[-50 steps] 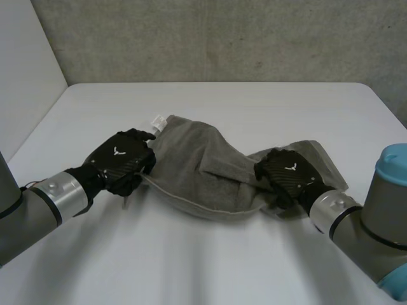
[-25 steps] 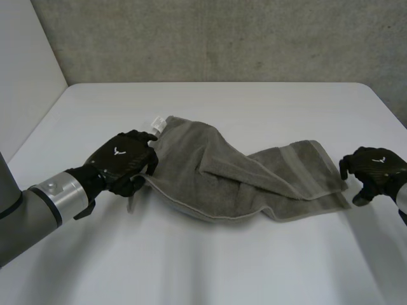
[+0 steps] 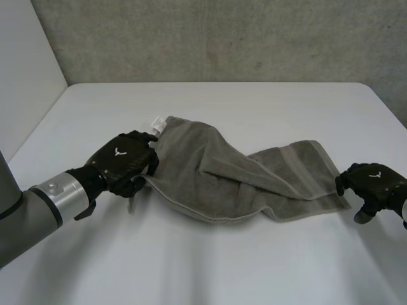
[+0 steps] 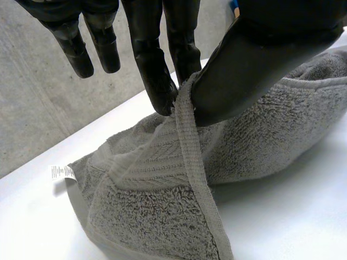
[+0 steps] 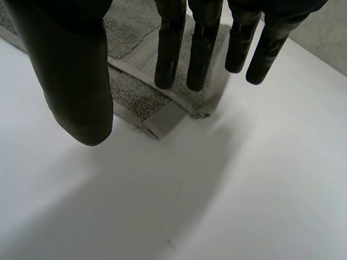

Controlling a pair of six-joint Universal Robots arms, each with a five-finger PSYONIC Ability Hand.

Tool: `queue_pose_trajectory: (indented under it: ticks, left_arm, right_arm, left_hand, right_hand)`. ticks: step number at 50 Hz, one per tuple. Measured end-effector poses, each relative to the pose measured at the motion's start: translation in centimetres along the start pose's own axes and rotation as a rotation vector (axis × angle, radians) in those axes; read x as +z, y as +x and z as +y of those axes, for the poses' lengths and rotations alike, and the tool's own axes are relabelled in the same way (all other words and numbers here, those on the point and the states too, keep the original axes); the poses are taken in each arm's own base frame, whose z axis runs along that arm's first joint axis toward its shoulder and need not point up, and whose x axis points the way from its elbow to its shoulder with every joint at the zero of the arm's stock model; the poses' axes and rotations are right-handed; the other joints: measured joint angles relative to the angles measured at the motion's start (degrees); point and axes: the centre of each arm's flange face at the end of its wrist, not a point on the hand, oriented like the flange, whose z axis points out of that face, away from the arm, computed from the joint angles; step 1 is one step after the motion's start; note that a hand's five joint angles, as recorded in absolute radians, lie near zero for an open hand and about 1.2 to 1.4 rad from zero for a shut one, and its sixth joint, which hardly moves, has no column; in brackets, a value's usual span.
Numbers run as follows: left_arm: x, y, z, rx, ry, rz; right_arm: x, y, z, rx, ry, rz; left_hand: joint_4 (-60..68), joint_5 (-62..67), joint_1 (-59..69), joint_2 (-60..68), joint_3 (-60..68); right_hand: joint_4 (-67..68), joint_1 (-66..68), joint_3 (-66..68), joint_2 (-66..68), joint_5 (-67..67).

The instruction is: Fold the towel.

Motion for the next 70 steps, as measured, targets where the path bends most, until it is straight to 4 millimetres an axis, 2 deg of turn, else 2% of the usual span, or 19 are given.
queue_pose_trajectory:
  ticks: [12,39,52,70]
  left_arm:
    - [0.0,0.0,0.0,0.0,0.0,-0.001]
    - [0.0,-0.1,0.1,-0.002,-0.001,-0.001]
    - [0.1,-0.1,0.3,-0.006,-0.005,0.001]
    - [0.1,-0.1,0.3,-0.007,-0.006,0.002]
  right_arm:
    - [1.1,-0.1,0.7,0.002,-0.01,-0.017]
    - [3.2,-0.9,0.3,-0.057,0.042,-0.038]
    - [3.9,-0.9,0.1,-0.077,0.065,-0.032]
    - [4.7,-1.2,0.5,-0.089,0.067,-0.038]
  left_hand:
    - [0.0,0.0,0.0,0.0,0.0]
    - [0.0,0.0,0.0,0.0,0.0]
    - [0.0,0.0,0.0,0.0,0.0]
    - [0.0,0.0,0.0,0.0,0.0]
  right_hand:
    - [0.0,0.59,0.0,0.14,2.92]
    - [0.0,1.18,0.0,0.15,4.12]
    - [0.0,10.01,0.0,9.64,11.49]
    - [0.0,10.51,0.0,10.1,11.91]
